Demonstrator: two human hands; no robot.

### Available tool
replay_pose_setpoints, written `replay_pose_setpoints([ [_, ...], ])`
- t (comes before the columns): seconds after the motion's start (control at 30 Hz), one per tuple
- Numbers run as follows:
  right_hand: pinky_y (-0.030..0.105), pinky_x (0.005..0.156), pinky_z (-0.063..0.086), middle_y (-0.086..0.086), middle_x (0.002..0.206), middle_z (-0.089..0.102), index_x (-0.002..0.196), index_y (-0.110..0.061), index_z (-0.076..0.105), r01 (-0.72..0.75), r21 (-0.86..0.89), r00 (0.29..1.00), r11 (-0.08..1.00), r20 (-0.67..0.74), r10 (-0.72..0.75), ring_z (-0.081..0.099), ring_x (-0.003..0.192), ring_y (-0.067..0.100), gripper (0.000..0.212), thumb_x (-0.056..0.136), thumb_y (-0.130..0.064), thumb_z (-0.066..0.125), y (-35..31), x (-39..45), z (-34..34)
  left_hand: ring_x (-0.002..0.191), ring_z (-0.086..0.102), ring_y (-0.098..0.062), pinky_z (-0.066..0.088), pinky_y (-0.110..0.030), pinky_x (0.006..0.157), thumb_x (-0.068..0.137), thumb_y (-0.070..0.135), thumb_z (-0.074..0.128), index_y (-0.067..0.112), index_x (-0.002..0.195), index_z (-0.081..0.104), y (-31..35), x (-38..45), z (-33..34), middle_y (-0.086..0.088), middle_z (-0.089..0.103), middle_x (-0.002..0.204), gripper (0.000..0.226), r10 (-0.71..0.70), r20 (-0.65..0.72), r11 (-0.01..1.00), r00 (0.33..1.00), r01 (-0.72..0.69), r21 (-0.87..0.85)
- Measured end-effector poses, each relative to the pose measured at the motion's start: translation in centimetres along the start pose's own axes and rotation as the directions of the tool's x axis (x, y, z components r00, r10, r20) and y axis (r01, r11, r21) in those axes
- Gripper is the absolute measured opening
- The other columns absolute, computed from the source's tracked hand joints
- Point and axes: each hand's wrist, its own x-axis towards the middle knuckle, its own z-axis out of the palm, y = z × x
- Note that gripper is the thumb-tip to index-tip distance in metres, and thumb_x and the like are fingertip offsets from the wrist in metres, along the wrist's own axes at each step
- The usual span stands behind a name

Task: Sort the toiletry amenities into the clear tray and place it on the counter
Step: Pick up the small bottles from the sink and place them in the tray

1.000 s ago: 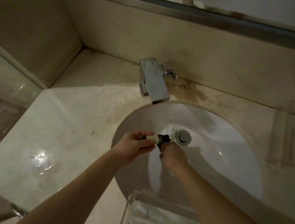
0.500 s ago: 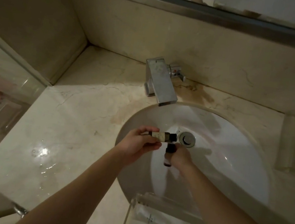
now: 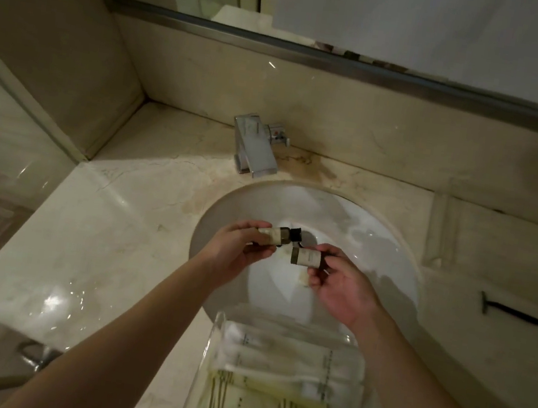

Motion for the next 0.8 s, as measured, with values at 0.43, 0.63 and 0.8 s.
replay_pose_setpoints([
  [0.43,0.024,0.063,0.041,0.012,0.093,0.067,0.079,-0.009,0.058,0.138,-0.099,0.987,0.985,0.102,-0.128,0.053,0.079,0.020,0.015,0.089,0.000,0.052,0.4,-10.0,-1.5,0.071,0.064,-0.025,0.057,-0.025,0.068,0.083,-0.015,0.052,0.003,0.097,0.062,-2.9,-9.5,1.5,-0.016,0.062,0.086,0.025,0.103,0.020,0.993,0.994,-0.105,0.062],
  [0.63,0.027,0.064,0.042,0.015,0.097,0.062,0.096,-0.007,0.062,0.239,-0.342,0.969,0.909,0.141,-0.201,0.053,0.071,0.022,0.016,0.092,0.004,0.051,1.1,-13.2,-2.7,0.079,0.062,-0.023,0.059,-0.026,0.072,0.078,-0.020,0.058,0.003,0.095,0.058,-4.5,-12.7,0.3,-0.014,0.057,0.095,0.030,0.131,0.093,0.952,0.987,-0.152,0.266],
  [0.8,0.028,0.064,0.047,0.016,0.102,0.062,0.102,-0.004,0.065,0.237,-0.519,0.972,0.821,0.136,-0.194,0.058,0.070,0.022,0.020,0.094,0.003,0.048,2.1,-15.3,-3.6,0.075,0.061,-0.022,0.055,-0.025,0.067,0.073,-0.015,0.068,0.009,0.078,0.059,-5.4,-14.3,-0.5,-0.010,0.062,0.081,0.026,0.138,0.130,0.810,0.982,-0.187,0.555],
])
